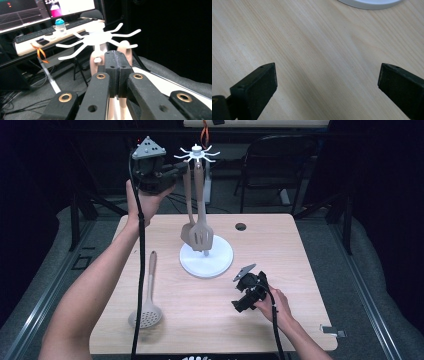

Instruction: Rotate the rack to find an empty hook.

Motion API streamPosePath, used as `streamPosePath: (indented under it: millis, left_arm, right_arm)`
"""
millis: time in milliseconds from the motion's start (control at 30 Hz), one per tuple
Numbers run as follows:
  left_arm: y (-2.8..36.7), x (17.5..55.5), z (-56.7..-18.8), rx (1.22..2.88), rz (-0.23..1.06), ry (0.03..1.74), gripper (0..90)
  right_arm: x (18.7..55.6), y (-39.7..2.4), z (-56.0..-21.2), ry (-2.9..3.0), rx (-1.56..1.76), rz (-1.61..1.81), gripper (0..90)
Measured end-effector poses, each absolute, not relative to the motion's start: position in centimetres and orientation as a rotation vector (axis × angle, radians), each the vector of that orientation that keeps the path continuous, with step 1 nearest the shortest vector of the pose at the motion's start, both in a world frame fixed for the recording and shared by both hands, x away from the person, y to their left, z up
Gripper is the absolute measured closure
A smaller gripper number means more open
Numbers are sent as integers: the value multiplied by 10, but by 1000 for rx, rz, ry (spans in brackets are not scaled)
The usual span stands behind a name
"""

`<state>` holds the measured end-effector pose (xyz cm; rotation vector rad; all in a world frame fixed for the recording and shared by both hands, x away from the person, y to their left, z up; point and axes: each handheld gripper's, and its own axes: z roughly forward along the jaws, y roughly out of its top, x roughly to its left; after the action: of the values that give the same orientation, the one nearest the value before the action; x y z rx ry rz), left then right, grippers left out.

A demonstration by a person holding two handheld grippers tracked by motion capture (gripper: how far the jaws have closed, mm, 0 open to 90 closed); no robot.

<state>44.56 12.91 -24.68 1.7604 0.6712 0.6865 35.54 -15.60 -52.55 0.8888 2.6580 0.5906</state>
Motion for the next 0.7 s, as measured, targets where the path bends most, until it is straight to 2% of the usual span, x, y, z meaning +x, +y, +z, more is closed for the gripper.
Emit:
streamPosePath:
  millis: [700]
  left_arm:
    - [140,461,-247,1750,702,745,900]
  right_arm:
    - [355,-155,-526,2652,898,603,19]
